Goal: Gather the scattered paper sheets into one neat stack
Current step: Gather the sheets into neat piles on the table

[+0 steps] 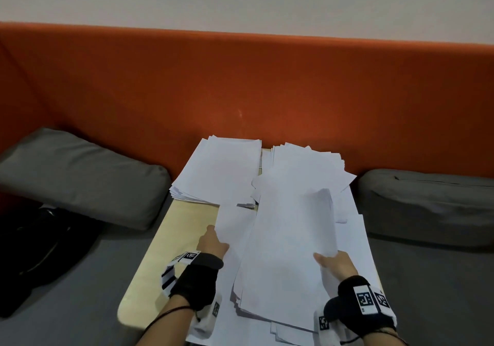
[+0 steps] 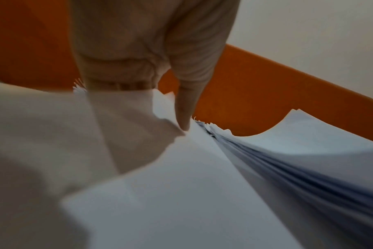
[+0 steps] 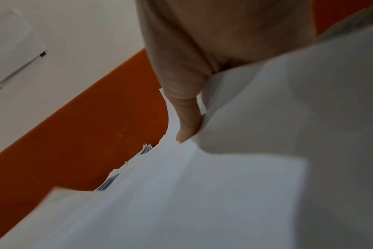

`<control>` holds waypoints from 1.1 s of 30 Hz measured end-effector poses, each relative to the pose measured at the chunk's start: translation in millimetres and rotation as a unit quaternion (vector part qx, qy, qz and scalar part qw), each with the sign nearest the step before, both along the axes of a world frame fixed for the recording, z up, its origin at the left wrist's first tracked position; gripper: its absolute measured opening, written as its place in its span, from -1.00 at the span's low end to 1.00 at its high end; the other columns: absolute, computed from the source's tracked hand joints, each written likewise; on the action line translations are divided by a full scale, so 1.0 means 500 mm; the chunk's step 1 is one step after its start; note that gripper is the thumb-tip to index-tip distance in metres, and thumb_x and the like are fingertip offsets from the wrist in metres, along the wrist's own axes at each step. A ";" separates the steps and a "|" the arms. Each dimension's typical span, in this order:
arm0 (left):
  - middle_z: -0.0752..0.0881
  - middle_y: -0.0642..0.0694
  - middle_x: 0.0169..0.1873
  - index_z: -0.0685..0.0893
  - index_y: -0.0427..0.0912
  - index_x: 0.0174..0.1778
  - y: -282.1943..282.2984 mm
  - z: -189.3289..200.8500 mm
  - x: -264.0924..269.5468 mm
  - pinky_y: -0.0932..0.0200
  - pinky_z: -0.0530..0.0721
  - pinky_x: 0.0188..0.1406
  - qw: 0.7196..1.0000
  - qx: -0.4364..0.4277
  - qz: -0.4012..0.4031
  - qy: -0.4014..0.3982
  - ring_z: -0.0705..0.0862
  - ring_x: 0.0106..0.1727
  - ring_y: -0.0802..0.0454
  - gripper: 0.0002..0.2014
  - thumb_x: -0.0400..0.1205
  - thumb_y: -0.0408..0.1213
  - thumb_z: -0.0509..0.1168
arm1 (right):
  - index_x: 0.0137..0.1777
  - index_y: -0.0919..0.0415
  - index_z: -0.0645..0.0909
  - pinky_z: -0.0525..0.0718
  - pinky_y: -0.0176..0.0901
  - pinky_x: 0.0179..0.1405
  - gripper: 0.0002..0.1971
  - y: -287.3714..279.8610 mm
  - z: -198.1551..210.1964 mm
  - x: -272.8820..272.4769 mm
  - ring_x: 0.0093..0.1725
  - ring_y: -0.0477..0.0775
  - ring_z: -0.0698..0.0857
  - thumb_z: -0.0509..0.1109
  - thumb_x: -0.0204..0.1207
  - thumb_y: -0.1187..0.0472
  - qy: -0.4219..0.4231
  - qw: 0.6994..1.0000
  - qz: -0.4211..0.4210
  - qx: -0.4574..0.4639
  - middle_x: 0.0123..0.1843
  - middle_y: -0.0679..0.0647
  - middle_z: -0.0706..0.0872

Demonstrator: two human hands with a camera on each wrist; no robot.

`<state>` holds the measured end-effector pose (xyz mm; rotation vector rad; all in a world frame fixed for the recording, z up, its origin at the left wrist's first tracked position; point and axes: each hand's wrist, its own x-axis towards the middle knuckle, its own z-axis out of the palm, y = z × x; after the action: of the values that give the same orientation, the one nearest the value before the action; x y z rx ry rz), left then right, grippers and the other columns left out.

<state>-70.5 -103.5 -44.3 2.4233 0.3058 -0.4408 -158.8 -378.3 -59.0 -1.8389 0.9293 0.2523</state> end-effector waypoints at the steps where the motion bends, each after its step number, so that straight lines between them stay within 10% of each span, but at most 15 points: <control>1: 0.54 -0.25 0.30 0.45 -0.27 0.33 0.000 -0.002 0.002 0.06 0.59 0.22 1.000 0.016 -0.001 -0.004 0.54 0.28 -0.23 -0.54 0.50 -0.36 0.35 | 0.33 0.50 0.50 0.54 0.04 0.15 -0.50 0.000 -0.002 0.001 0.05 0.26 0.60 0.47 0.48 0.22 0.001 1.000 0.003 0.001 0.21 0.40 0.66; 11: 0.59 -0.39 0.18 0.40 -0.41 0.28 -0.011 -0.006 0.028 -0.10 0.67 0.18 0.995 -0.064 0.074 0.026 0.63 0.18 -0.31 -0.51 0.46 -0.46 0.40 | 0.31 0.50 0.52 0.53 -0.04 0.09 -0.52 -0.006 -0.013 0.002 0.04 0.25 0.62 0.48 0.47 0.23 -0.008 1.000 -0.005 0.023 0.10 0.34 0.68; 19: 0.35 -0.24 0.30 0.42 -0.28 0.28 -0.023 0.014 0.006 0.15 0.51 0.24 0.988 0.140 0.018 0.057 0.48 0.26 -0.17 -0.49 0.49 -0.16 0.38 | 0.30 0.50 0.52 0.49 -0.07 0.02 -0.54 -0.003 -0.011 0.000 0.01 0.25 0.60 0.46 0.48 0.25 -0.013 1.000 -0.004 0.021 -0.01 0.27 0.64; 33: 0.67 -0.26 0.20 0.59 -0.31 0.22 -0.006 0.022 0.002 0.06 0.63 0.23 0.996 -0.083 -0.024 0.008 0.62 0.23 -0.21 -0.61 0.45 -0.46 0.36 | 0.27 0.52 0.54 0.50 -0.07 0.01 -0.56 0.001 -0.005 -0.003 0.00 0.25 0.61 0.46 0.48 0.26 -0.017 1.000 -0.001 0.014 -0.02 0.27 0.64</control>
<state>-69.6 -106.5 -33.5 2.2701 0.2085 -0.4871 -160.2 -378.0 -61.4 -1.8110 0.8991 0.2321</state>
